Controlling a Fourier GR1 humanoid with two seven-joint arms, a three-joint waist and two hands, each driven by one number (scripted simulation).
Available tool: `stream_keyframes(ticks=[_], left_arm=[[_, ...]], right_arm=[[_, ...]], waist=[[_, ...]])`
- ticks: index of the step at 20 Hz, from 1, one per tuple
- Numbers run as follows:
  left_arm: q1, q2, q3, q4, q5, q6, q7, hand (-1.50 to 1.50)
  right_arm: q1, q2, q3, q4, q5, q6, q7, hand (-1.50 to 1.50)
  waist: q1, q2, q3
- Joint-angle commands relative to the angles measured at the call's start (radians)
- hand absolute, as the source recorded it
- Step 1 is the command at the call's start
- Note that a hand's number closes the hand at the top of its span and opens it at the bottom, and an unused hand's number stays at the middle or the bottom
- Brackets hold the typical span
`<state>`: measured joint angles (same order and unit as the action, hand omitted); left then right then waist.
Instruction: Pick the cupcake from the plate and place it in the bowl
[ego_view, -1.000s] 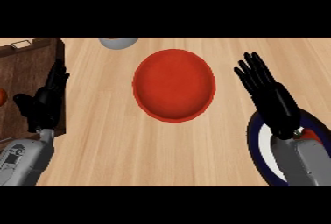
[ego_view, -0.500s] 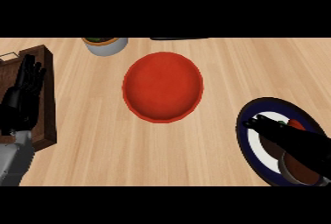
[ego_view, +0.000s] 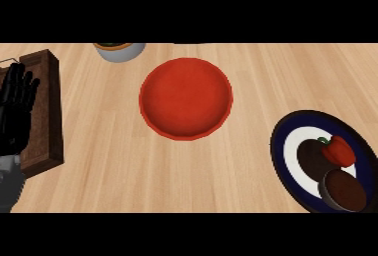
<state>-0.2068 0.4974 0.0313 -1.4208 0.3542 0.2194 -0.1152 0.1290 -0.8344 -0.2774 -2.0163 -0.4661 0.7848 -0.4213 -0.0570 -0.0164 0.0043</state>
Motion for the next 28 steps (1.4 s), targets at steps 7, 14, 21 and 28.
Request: stream_keyframes(ticks=[7,14,21,28], left_arm=[[-0.009,-0.009,-0.015,-0.044,0.008,-0.026,0.01,0.0],[-0.003,-0.009,0.004,-0.011,0.015,-0.036,-0.001,0.0],[-0.044,-0.031,-0.013,-0.002,-0.001,-0.026,0.007,0.0],[-0.007,-0.003,0.006,-0.05,0.006,-0.051,0.016,0.0]], right_arm=[[-0.024,-0.287,-0.214,0.012,0.21,0.263,-0.145,-1.5],[0.028,-0.354,-0.157,-0.106,0.4,0.215,-0.22,-1.5],[0.117,-0.407,-0.058,-0.03,0.61,0.047,-0.387,-1.5],[0.229,-0.467,0.078,0.108,0.817,-0.216,-0.596,-1.5]], waist=[[0.043,0.012,0.003],[0.047,0.017,0.005],[0.052,0.023,0.005],[0.077,0.019,0.001]])
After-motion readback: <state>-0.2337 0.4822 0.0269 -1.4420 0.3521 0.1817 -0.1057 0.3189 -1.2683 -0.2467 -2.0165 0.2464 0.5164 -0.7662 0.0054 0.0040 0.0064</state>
